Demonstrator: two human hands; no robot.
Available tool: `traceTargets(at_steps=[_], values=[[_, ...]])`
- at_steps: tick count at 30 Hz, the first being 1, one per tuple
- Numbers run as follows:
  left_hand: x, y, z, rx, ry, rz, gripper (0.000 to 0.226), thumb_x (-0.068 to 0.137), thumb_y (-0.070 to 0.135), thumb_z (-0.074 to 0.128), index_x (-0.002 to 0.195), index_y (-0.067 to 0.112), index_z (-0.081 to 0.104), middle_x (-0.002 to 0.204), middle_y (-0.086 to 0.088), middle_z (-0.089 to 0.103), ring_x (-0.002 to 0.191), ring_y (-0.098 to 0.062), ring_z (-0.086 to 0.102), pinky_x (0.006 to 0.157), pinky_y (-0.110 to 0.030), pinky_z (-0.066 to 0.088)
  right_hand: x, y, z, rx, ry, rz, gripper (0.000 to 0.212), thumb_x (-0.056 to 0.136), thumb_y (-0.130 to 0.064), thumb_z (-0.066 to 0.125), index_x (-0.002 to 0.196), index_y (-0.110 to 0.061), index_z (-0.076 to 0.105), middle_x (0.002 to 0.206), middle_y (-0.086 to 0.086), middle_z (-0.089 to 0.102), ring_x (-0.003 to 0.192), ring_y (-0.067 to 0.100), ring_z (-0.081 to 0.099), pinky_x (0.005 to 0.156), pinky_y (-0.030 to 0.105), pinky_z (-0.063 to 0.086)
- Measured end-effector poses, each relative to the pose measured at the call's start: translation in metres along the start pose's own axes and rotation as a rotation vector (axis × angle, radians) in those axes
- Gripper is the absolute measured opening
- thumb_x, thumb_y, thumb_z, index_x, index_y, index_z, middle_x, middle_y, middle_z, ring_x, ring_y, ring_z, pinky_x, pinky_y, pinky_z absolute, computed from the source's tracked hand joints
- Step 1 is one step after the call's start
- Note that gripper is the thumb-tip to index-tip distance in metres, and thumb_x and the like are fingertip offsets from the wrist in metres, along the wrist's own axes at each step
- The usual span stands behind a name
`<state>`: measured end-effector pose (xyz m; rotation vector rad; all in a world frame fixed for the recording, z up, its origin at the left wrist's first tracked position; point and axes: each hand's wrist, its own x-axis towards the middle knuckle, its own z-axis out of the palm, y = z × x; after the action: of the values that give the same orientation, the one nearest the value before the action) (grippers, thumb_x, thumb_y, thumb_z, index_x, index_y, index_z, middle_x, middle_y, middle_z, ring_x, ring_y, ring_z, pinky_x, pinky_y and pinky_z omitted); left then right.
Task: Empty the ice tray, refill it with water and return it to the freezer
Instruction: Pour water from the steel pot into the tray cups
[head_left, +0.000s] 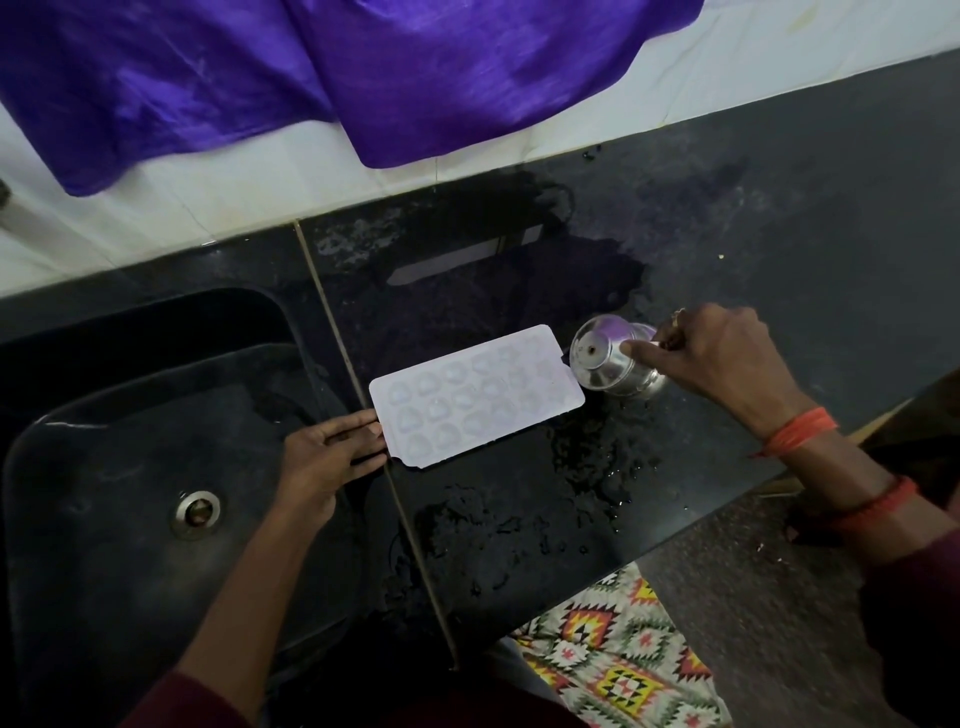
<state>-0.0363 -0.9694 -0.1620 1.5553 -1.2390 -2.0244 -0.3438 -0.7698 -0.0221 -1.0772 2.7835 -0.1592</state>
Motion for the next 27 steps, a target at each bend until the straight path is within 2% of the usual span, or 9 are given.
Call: traceTargets(at_steps=[8, 11, 16, 19, 24, 27], values=[[-0.0018, 0.0, 0.0007, -0.004, 0.002, 0.01, 0.015, 0.094, 0.0, 0.065, 0.105, 0.007, 0.073, 0.093, -0.007, 0.077, 0.076, -0.013, 0.075, 0.06, -0.021, 0.059, 0.0, 0.0007, -0.0013, 0.007, -0.025, 0.014, 0.047, 0.081, -0.058, 0.072, 0.089, -0.012, 0.076, 0.071, 0.015, 0.065, 0.079, 0.038, 0.068, 0.069, 0.033, 0.045], [-0.0009, -0.0005, 0.0004, -0.006, 0.003, 0.009, 0.015, 0.094, 0.0, 0.065, 0.105, 0.007, 0.073, 0.093, -0.007, 0.077, 0.075, -0.013, 0.076, 0.06, -0.021, 0.059, 0.0, -0.0003, -0.0027, 0.007, -0.041, 0.012, 0.047, 0.082, -0.059, 0.071, 0.092, -0.013, 0.077, 0.075, 0.018, 0.07, 0.079, 0.037, 0.068, 0.073, 0.037, 0.052], [-0.0002, -0.0001, 0.0006, -0.013, 0.0, 0.004, 0.014, 0.093, 0.001, 0.066, 0.103, 0.008, 0.074, 0.088, -0.005, 0.078, 0.074, -0.012, 0.076, 0.059, -0.021, 0.059, 0.0008, -0.0005, -0.0031, 0.002, -0.041, 0.017, 0.047, 0.083, -0.059, 0.071, 0.095, -0.015, 0.078, 0.079, 0.019, 0.071, 0.082, 0.038, 0.068, 0.072, 0.035, 0.049], [-0.0012, 0.0001, 0.0011, -0.015, 0.001, 0.012, 0.014, 0.093, 0.0, 0.067, 0.101, 0.009, 0.074, 0.084, -0.002, 0.079, 0.074, -0.012, 0.076, 0.059, -0.021, 0.059, 0.0012, 0.0, -0.0036, 0.002, -0.039, 0.012, 0.048, 0.082, -0.06, 0.07, 0.095, -0.014, 0.078, 0.083, 0.02, 0.072, 0.084, 0.039, 0.068, 0.075, 0.038, 0.052], [-0.0023, 0.0001, 0.0025, -0.018, 0.005, 0.02, 0.014, 0.093, 0.0, 0.067, 0.102, 0.008, 0.073, 0.089, -0.006, 0.077, 0.072, -0.011, 0.076, 0.059, -0.021, 0.059, 0.0, 0.0053, -0.0051, 0.053, -0.023, 0.015, 0.05, 0.082, -0.06, 0.07, 0.09, -0.012, 0.077, 0.075, 0.016, 0.071, 0.068, 0.028, 0.059, 0.066, 0.03, 0.044], [-0.0031, 0.0001, 0.0035, -0.02, 0.005, 0.021, 0.013, 0.092, 0.001, 0.068, 0.102, 0.008, 0.073, 0.09, -0.007, 0.077, 0.072, -0.011, 0.076, 0.059, -0.021, 0.06, -0.0023, 0.0077, -0.0068, 0.078, -0.02, -0.007, 0.048, 0.082, -0.06, 0.069, 0.087, -0.013, 0.078, 0.071, 0.011, 0.07, 0.066, 0.025, 0.062, 0.065, 0.031, 0.047]])
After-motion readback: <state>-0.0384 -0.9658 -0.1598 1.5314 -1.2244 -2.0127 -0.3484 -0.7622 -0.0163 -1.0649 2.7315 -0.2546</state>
